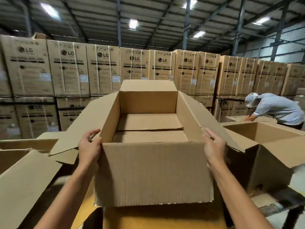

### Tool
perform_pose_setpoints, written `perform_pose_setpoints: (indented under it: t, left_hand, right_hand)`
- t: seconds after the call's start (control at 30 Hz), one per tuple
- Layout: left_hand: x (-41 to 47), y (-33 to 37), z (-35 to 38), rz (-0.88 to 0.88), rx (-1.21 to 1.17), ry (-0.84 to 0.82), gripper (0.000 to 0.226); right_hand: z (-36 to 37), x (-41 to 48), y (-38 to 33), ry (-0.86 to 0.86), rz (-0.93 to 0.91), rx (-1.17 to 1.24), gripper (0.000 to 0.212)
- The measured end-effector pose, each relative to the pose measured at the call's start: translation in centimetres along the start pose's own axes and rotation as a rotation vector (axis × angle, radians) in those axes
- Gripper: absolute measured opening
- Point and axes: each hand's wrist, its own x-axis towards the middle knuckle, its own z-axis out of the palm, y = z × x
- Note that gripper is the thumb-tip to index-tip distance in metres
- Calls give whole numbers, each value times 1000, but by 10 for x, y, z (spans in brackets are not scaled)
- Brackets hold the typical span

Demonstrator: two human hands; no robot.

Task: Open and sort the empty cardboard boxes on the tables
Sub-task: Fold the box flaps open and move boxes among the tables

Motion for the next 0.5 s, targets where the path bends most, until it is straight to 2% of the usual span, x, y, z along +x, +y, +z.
perform_pose_setpoints:
  t: [0.17,0.27,0.37,0.43,0.5]
  left_hand:
    - [3,-51,27,-212,259,40,32]
    - [-15,-72,31,-272,417,31,14]
    - [-23,-90,32,-295,545,-54,21]
    - [-20,-94,36,-282,656,-52,36]
    - [-19,-96,35,-255,791,-146,39]
  right_hand:
    - [30,75,71,-288,79,-338,26]
    - [42,81,114,-431,93,-502,16]
    - [42,76,137,-449,135,-582,16]
    - [41,81,146,-460,122,-646,15]
    - [43,85,152,-505,102,-728,13]
